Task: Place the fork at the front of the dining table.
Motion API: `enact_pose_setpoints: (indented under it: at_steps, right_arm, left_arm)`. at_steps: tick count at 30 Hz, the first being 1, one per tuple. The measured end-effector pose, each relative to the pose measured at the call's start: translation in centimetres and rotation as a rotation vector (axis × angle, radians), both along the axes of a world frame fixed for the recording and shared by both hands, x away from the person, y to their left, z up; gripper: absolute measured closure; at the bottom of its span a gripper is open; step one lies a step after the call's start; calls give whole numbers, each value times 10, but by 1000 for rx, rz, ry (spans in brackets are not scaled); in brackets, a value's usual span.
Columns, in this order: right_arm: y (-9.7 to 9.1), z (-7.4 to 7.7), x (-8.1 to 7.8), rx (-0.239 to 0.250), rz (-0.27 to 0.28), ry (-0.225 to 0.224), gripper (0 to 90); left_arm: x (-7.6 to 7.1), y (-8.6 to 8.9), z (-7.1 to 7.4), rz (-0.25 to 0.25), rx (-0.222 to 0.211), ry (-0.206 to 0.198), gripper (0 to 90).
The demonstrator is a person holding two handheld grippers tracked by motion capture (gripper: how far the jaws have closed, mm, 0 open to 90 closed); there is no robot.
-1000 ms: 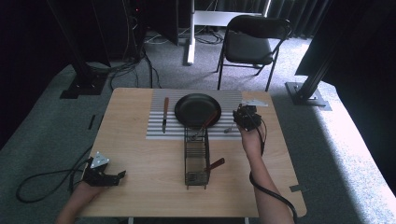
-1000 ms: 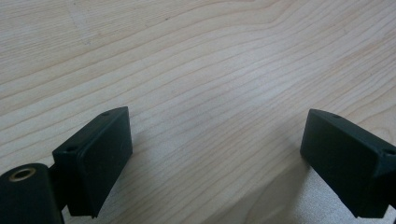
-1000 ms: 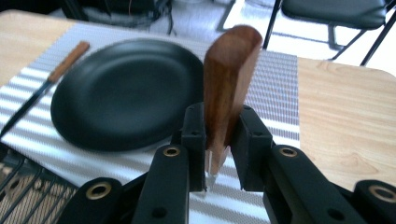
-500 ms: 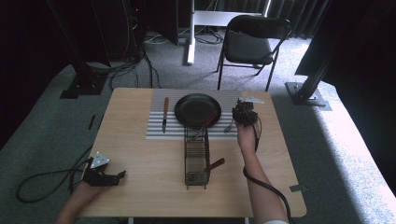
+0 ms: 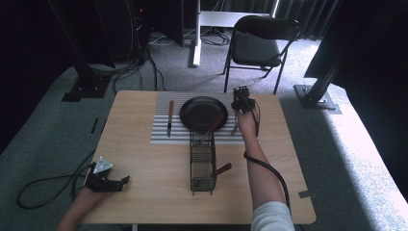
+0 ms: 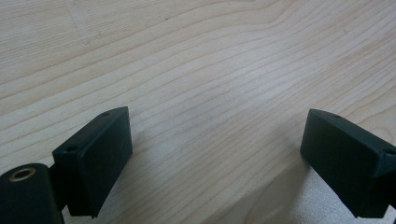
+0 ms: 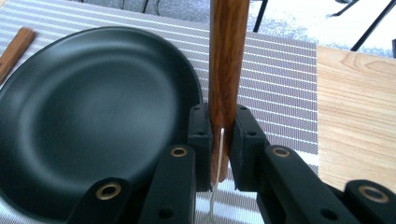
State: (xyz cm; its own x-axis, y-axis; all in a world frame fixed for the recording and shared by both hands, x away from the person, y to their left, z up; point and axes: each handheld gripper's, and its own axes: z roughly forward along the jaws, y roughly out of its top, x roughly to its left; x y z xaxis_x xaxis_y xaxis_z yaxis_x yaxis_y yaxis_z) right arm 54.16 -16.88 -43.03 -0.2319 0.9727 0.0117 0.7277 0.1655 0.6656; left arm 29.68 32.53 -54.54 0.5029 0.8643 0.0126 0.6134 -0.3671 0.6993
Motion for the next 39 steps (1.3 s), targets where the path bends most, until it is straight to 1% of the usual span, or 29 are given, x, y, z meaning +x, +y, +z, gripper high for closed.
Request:
enact_pose_setpoints:
  at_steps: [2,4,5,8,9,11,14,16,17,18,20,21,22,23,25,26,27,28,29,33,35,36,39]
  right_arm:
    - [-1,-2,3,8,-8,1,802]
    - [-2,-9,11,30,-11,-8,793]
    - [-3,-12,13,49,-9,-10,790]
    - [-2,-21,21,51,-19,-13,787]
    - [-2,-24,25,47,-22,-5,792]
    - [-3,-32,34,43,-37,48,794]
    - [-5,-42,44,39,-83,77,797]
    - [-5,-48,49,49,-99,97,796]
    - [-4,-52,52,42,-102,122,794]
    - [-2,-57,56,41,-98,163,793]
    - [1,-64,59,26,-105,184,792]
    - [1,-67,60,31,-106,194,792]
    - [2,-71,61,24,-119,208,790]
    - [2,-75,62,18,-125,213,769]
    - [1,-79,62,48,-132,212,698]
    - [-1,-80,62,45,-143,210,665]
    - [-2,-80,62,50,-144,220,660]
    - [-3,-79,62,57,-137,229,632]
    - [-4,-76,61,49,-134,227,628]
    - [-12,-66,52,68,-134,216,631]
    - [-13,-63,45,82,-113,216,637]
    - [-13,-62,40,82,-98,225,664]
    - [-12,-64,28,115,-65,233,706]
  left_arm:
    - [0,0,0,0,0,0,89]
    - [0,0,0,0,0,0,89]
    - [0,0,0,0,0,0,89]
    - [0,0,0,-1,1,0,89]
    - [0,0,0,-1,1,0,89]
    - [0,0,0,-1,1,0,89]
    - [0,0,0,0,1,-1,89]
    - [0,0,0,-1,0,-1,89]
    - [0,0,0,0,0,-1,89]
    - [0,0,0,0,0,-1,89]
    - [0,0,0,0,0,-1,89]
    - [0,0,0,0,0,-1,89]
    - [0,0,0,0,0,-2,89]
    - [0,0,0,0,1,0,89]
    - [0,0,0,0,1,-1,89]
    - [0,0,0,0,1,0,89]
    - [0,0,0,0,1,-1,89]
    - [0,0,0,0,1,0,89]
    - [0,0,0,0,1,-1,89]
    - [0,0,0,-1,2,0,89]
    - [0,0,0,0,0,0,89]
    - [0,0,0,1,-1,0,89]
    - [0,0,0,0,0,-1,89]
